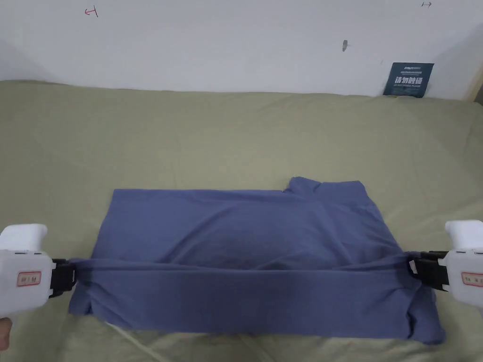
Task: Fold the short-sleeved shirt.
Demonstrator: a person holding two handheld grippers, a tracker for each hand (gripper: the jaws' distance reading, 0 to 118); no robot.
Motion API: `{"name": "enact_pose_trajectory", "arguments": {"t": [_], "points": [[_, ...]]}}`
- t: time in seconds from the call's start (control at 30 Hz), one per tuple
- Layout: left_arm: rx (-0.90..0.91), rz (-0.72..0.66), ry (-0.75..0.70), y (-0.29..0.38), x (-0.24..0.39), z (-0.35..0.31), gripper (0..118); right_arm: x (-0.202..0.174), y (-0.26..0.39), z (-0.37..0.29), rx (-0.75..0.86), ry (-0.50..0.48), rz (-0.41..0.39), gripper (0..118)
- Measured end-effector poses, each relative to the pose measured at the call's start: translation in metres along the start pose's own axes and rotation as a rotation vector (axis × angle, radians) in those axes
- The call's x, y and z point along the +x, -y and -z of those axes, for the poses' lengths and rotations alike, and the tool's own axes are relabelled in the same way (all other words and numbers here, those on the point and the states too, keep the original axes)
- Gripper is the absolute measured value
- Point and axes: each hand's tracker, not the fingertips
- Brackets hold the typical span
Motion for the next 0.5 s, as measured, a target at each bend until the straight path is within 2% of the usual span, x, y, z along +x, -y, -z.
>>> {"name": "enact_pose_trajectory", "arguments": {"t": [0.1, 0.3, 0.33, 0.37, 0.4, 0.43, 0.47, 0.5], "points": [[-0.018, -0.01, 0.006, -0.014, 0.001, 0.022, 7, 0.003, -0.012, 0.031, -0.032, 0.013, -0.02, 4], [-0.061, -0.029, 0.008, -0.023, 0.001, 0.061, 7, 0.002, -0.015, 0.069, -0.087, 0.017, -0.003, 7], [-0.069, -0.04, 0.009, -0.022, 0.0, 0.065, 8, 0.002, -0.014, 0.072, -0.105, 0.01, 0.001, 24], [-0.078, -0.05, 0.015, -0.021, -0.001, 0.067, 8, 0.001, -0.013, 0.074, -0.112, 0.017, 0.003, 49], [-0.079, -0.056, 0.029, -0.019, -0.002, 0.067, 13, 0.0, -0.012, 0.071, -0.109, 0.034, 0.013, 70], [-0.068, -0.061, 0.021, -0.017, -0.003, 0.063, 54, 0.0, -0.008, 0.065, -0.089, 0.058, 0.019, 83], [-0.049, -0.066, 0.01, -0.014, -0.003, 0.06, 95, 0.0, -0.004, 0.057, -0.071, 0.039, 0.043, 83], [-0.041, -0.066, 0.013, -0.01, -0.005, 0.056, 118, -0.001, 0.001, 0.048, -0.055, 0.015, 0.072, 83]]}}
